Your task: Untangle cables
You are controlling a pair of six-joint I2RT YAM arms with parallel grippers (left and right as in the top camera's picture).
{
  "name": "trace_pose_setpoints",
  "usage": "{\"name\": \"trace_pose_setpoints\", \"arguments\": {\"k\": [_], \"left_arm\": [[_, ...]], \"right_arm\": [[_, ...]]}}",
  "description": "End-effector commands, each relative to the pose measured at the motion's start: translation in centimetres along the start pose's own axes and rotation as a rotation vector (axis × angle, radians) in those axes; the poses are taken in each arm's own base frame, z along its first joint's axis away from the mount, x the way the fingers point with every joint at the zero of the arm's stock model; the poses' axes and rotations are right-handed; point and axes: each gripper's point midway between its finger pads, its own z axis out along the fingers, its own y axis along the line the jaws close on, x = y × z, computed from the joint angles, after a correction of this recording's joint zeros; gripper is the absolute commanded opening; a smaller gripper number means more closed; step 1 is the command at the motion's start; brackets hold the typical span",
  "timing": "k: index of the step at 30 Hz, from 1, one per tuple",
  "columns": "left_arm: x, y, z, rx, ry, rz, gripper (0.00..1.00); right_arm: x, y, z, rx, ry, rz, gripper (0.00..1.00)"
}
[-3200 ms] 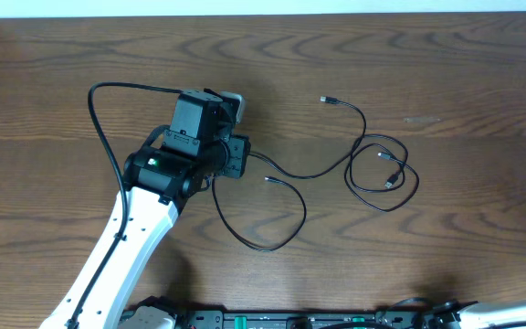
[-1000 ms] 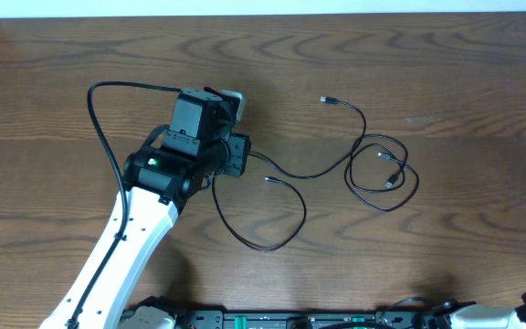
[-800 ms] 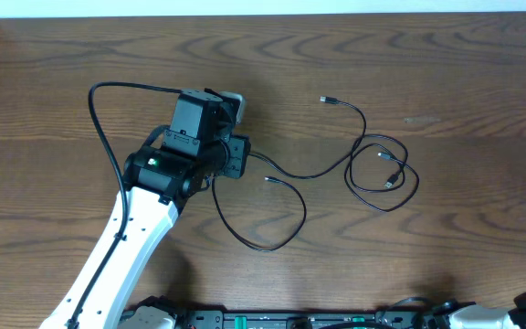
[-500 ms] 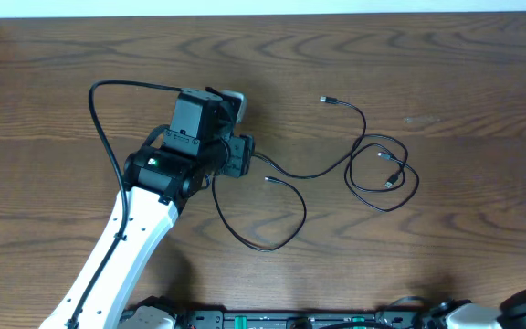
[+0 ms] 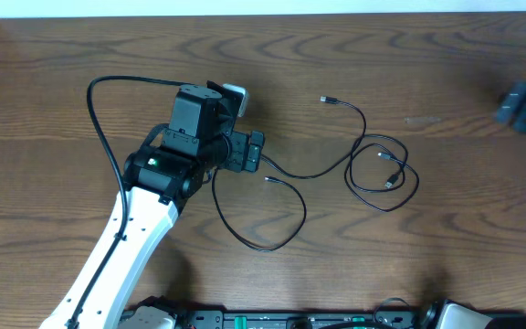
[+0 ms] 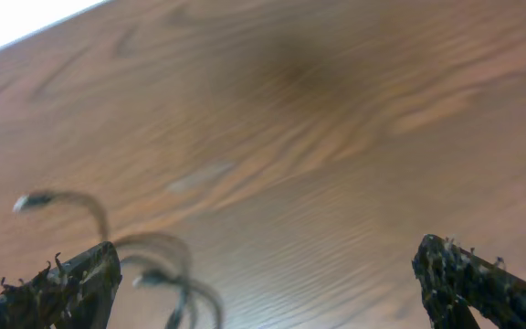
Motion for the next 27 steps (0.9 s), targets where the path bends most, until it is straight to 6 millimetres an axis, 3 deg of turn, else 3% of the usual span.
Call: {"name": "trace_pose_setpoints", "arguments": {"k": [1, 10, 14, 19, 23, 27], "left_arm": [[-0.2, 0.2, 0.0, -0.005, -0.007, 0.018, 0.94], [-0.3, 0.1, 0.0, -0.003, -0.01, 0.016, 0.95], [-0.5, 0.1, -0.1, -0.002, -0.019, -0.04, 0.95], [-0.5, 0.1, -0.1, -0.003, -0.019, -0.041, 0.95], [-0.2, 1.4, 0.1, -0.092, -0.017, -0.034, 0.95], [1.0, 1.9, 1.3, -0.134, -0.012, -0.021, 0.95]], "right_arm": [[1.2, 3.5, -0.2, -0.071, 0.038, -0.076, 0.99], [4.9, 9.9, -0.8, -0.219, 0.148, -0.216, 0.99], [7.0, 12.6, -1.6, -0.333, 0.188, -0.41, 0.99], [7.7, 13.5, -1.4, -0.331, 0.194, -0.447, 0.99], [6.9, 11.2, 0.8, -0.135, 0.125, -0.35, 0.99], [9.4, 11.0, 2.9, -0.148, 0.094, -0.354, 0.99]]}}
